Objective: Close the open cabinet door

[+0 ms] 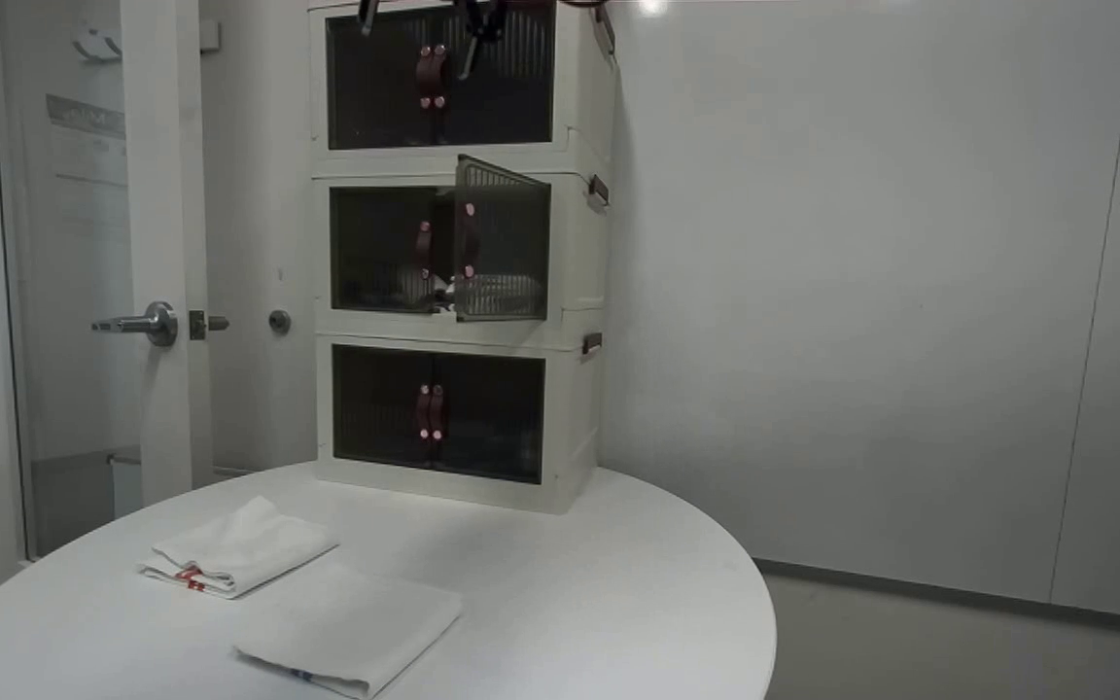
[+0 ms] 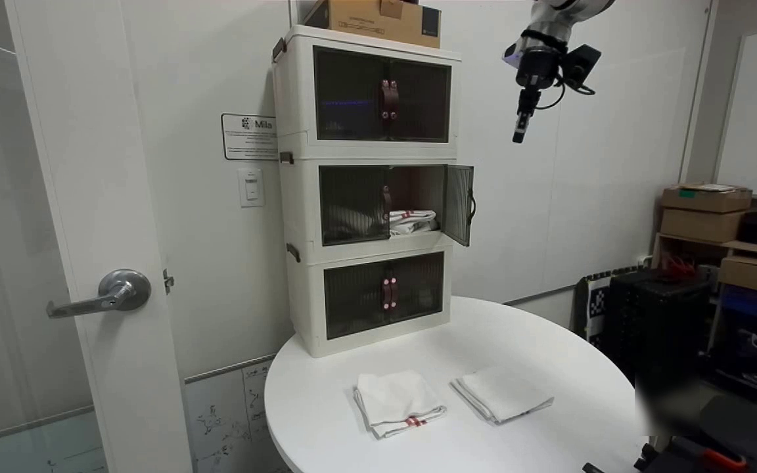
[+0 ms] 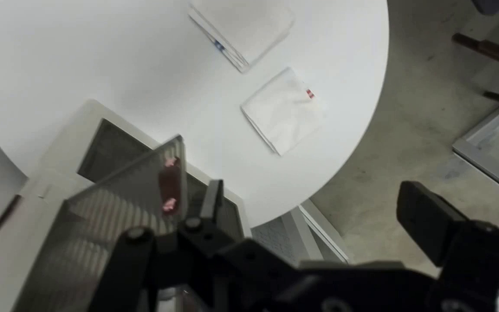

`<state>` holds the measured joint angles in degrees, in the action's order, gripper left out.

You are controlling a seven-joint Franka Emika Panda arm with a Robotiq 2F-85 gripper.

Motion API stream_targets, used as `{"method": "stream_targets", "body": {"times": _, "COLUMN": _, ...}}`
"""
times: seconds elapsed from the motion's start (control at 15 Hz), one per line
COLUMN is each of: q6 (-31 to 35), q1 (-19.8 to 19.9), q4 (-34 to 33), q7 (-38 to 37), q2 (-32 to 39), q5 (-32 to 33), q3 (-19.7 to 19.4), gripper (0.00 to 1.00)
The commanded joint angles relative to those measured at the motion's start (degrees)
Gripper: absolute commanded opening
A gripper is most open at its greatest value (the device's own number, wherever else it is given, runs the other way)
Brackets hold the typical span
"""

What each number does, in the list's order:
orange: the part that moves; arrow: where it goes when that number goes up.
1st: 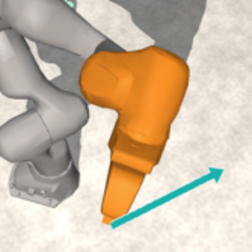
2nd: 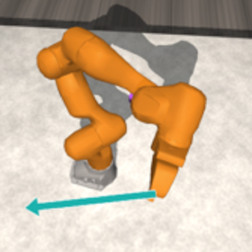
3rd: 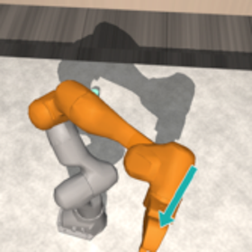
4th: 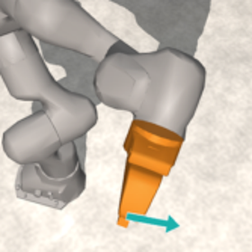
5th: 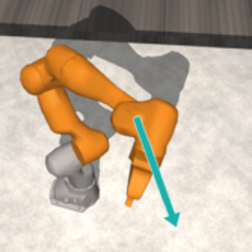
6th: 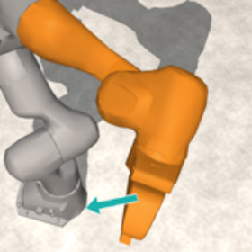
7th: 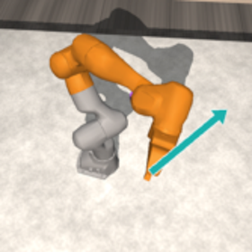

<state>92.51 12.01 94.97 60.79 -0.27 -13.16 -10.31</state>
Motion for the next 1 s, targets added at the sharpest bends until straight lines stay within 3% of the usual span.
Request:
{"method": "stream_targets", "body": {"times": 0.0, "q6": -1.9, "q1": 0.6, "q4": -4.3, "q7": 0.9, "q2": 1.2, "q5": 10.5, "q3": -1.5, "gripper": 1.00}}
{"method": "stream_targets", "body": {"times": 0.4, "q6": 6.2, "q1": -1.5, "q4": -5.4, "q7": 1.7, "q2": 3.9, "q5": 21.7, "q3": 0.6, "gripper": 1.00}}
{"method": "stream_targets", "body": {"times": 0.93, "q6": 14.3, "q1": -1.1, "q4": -11.7, "q7": 0.9, "q2": 11.6, "q5": 19.1, "q3": 2.0, "gripper": 1.00}}
